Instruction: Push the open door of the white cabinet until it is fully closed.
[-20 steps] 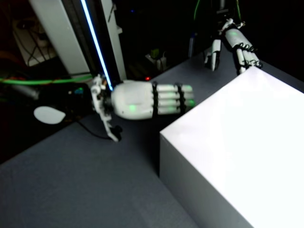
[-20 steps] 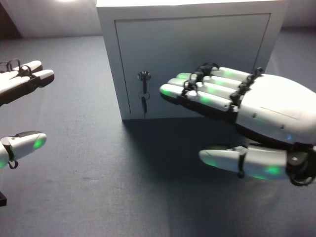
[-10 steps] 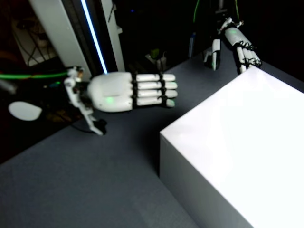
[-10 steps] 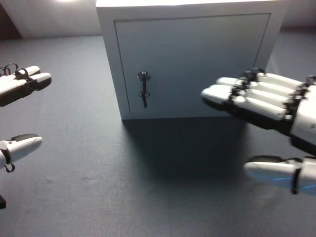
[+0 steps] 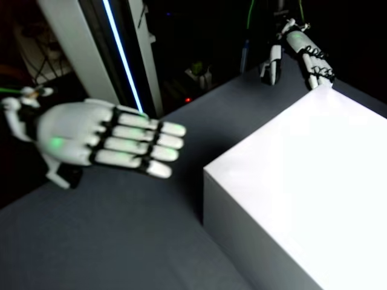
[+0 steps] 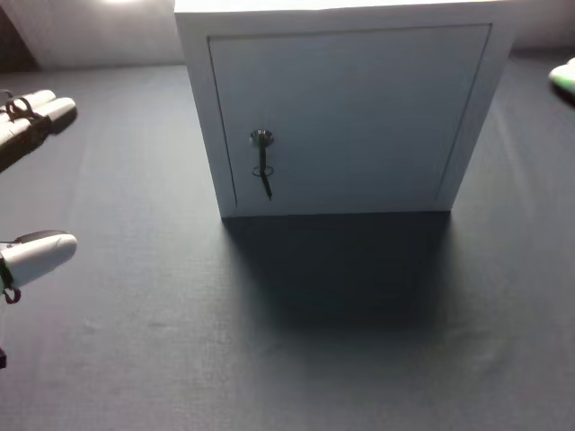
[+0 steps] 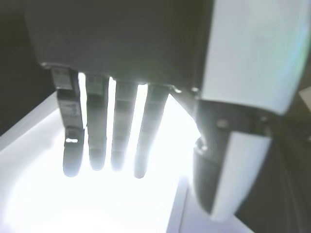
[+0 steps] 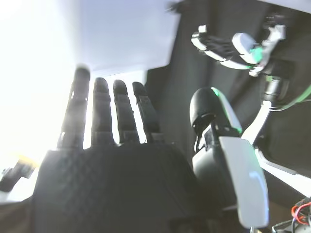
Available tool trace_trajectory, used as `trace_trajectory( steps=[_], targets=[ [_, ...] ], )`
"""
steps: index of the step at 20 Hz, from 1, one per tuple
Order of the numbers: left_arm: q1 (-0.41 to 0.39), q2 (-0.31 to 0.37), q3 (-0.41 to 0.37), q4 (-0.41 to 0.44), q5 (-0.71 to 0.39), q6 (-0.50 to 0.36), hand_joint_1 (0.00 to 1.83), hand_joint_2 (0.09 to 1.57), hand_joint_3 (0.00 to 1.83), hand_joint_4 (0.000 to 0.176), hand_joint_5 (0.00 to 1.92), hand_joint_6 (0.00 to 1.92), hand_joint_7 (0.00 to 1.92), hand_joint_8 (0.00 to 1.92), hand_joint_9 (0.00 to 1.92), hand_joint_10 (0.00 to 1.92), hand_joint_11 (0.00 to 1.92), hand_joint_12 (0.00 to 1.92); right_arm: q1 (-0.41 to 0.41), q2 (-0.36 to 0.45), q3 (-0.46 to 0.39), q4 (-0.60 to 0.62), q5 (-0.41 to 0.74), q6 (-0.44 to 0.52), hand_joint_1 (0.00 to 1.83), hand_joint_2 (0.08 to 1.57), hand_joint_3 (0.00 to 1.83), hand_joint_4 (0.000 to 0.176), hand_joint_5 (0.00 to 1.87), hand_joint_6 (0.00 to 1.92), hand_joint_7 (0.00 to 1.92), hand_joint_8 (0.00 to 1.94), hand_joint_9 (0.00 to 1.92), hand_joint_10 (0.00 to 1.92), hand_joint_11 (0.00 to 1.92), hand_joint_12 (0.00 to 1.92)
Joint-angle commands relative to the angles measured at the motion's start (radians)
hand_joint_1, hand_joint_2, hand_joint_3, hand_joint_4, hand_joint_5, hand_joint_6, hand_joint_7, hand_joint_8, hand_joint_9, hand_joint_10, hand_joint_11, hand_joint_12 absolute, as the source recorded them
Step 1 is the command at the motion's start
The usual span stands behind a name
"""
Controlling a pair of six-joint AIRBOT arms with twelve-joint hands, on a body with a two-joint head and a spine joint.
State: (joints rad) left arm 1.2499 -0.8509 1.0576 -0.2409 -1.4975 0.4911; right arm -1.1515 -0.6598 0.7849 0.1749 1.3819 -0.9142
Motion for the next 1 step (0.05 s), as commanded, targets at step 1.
trace_trajectory(
  steps=[1],
  targets=[
    [-0.007, 0.012, -0.002, -0.036, -0.155, 0.001, 0.37, 1.24, 0.0, 0.0, 0.04, 0.0, 0.0, 0.0, 0.0, 0.0, 0.0, 0.66, -0.013, 0.019, -0.004, 0.056, 0.188, -0.012, 0.22, 1.35, 0.0, 0.0, 0.0, 0.0, 0.0, 0.0, 0.0, 0.0, 0.0, 0.0]
  ],
)
